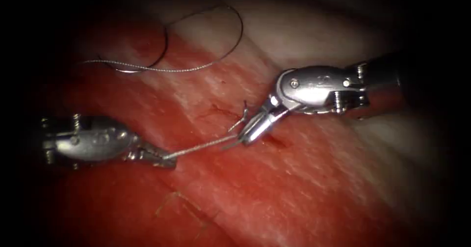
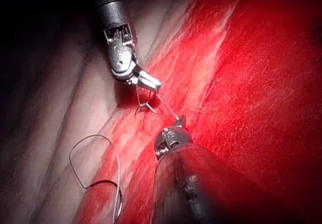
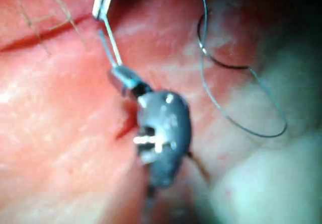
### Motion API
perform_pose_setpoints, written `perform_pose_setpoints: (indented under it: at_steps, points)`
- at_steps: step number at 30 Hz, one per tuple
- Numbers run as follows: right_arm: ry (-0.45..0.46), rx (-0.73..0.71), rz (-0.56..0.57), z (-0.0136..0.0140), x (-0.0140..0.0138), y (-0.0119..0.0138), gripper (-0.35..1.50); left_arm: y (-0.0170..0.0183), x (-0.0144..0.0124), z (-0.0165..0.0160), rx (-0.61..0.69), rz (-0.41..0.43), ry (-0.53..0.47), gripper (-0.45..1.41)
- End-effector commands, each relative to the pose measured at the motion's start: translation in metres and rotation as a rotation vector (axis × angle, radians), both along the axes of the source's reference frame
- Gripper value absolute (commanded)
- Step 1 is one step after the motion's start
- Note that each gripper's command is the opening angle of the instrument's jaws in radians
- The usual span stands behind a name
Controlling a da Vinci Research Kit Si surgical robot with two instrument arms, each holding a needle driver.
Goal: Wound Closure
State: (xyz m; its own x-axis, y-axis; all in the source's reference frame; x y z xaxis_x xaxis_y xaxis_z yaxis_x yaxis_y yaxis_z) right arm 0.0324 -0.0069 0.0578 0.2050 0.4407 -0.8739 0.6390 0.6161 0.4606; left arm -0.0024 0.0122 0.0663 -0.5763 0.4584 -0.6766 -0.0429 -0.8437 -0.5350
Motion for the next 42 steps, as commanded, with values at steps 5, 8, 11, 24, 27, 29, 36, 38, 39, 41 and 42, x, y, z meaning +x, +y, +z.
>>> perform_pose_setpoints:
  at_steps: [5, 8, 11, 24, 27, 29, 36, 38, 39, 41, 42]
  points:
    - [0.004, -0.001, 0.008, 0.0012, 0.0009, -0.0008, -0.35, -0.0021, 0.0004, 0.001, -0.012, 0.012, 0.008, -0.45]
    - [0.006, -0.004, 0.009, 0.0014, 0.0012, -0.0013, -0.35, -0.0028, 0.0007, 0.0012, -0.016, 0.016, 0.011, -0.45]
    - [0.004, -0.003, 0.011, 0.0016, 0.0011, -0.001, -0.35, -0.0036, 0.0014, 0.0013, -0.021, 0.025, 0.014, -0.45]
    - [-0.016, -0.001, 0.027, 0.0046, 0.0001, 0.0009, -0.35, -0.0062, 0.0063, 0.0006, -0.002, 0.016, 0.039, -0.45]
    - [-0.03, 0.002, 0.029, 0.0055, -0.0001, 0.0009, -0.35, -0.0064, 0.0069, 0.0003, -0.001, 0.012, 0.044, -0.45]
    - [-0.033, -0.001, 0.032, 0.006, -0.0003, 0.001, -0.35, -0.0066, 0.0071, 0.0001, 0.0, 0.013, 0.044, -0.45]
    - [-0.047, -0.006, 0.049, 0.0069, -0.0014, 0.0018, -0.35, -0.0069, 0.0075, -0.0001, -0.001, 0.015, 0.048, -0.45]
    - [-0.049, -0.007, 0.05, 0.0071, -0.0018, 0.0019, -0.35, -0.0071, 0.0075, -0.0001, -0.002, 0.015, 0.049, -0.45]
    - [-0.051, -0.008, 0.052, 0.0072, -0.002, 0.0019, -0.35, -0.0072, 0.0075, -0.0001, 0.002, 0.011, 0.051, -0.45]
    - [-0.056, -0.004, 0.053, 0.0074, -0.0025, 0.0021, -0.35, -0.0076, 0.0076, 0.0, -0.001, 0.012, 0.055, -0.45]
    - [-0.058, -0.004, 0.055, 0.0075, -0.0028, 0.0022, -0.35, -0.0078, 0.0077, 0.0001, 0.002, 0.009, 0.057, -0.45]
